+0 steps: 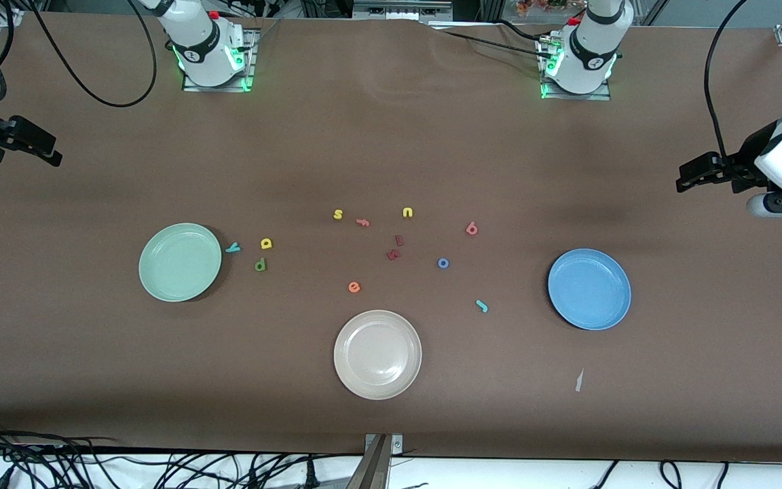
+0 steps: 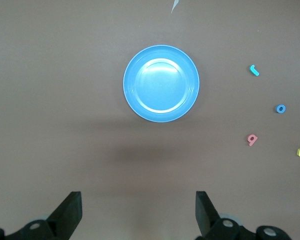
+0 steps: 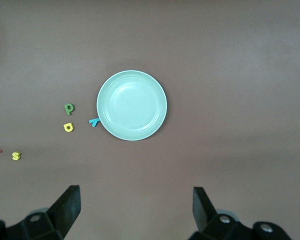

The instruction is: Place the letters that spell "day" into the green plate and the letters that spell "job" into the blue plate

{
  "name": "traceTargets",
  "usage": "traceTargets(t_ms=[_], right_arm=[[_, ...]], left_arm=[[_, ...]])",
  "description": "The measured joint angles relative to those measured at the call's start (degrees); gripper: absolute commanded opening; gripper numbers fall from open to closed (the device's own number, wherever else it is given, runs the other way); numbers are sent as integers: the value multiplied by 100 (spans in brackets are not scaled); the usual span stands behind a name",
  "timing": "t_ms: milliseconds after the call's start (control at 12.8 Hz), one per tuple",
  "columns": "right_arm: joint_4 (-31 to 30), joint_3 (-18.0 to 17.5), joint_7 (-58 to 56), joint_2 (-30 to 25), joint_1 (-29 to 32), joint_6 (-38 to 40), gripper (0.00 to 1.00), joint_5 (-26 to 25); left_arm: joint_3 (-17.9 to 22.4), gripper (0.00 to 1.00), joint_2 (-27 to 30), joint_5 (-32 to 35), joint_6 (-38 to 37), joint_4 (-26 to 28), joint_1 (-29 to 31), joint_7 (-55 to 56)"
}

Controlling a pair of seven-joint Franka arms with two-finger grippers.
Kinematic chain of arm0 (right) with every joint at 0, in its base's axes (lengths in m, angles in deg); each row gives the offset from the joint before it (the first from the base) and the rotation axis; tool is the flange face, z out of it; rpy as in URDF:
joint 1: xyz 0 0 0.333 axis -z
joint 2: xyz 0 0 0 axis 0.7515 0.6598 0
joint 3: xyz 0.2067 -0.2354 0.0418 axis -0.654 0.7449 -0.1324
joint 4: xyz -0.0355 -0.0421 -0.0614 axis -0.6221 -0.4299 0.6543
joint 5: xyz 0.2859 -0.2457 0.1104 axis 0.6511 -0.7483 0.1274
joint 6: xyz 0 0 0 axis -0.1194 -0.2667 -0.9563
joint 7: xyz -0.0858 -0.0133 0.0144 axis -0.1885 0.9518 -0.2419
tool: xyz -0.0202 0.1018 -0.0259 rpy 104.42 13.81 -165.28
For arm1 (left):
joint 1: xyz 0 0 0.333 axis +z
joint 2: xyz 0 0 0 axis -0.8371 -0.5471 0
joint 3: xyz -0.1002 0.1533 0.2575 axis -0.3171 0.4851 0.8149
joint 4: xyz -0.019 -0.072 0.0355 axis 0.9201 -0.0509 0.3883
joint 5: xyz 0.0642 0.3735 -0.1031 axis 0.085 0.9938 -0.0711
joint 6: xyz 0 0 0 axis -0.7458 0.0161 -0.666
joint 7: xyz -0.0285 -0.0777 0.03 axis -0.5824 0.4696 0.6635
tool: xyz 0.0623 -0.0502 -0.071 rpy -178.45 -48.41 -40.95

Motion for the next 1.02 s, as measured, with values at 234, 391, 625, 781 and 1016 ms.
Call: traceTargets(t_ms=[234,391,625,781,1016], right_arm=[[0,0,-6,0,0,0,99,0],[3,0,-7,-1,3,-1,99,0],[3,0,-7,-1,10,-2,99,0],[3,3,-7,9,22,-3,99,0],[3,-4,-7,50,33,1,99,0]], left_arm=[[0,100,-12,0,0,0,0,0],[0,100,-37,0,7,-26,0,0],[0,100,-70,0,10,-101,-1,0],[-1,100,-76,0,10,-134,-2,0],[-6,100,-78,0,10,-159,-12,0]])
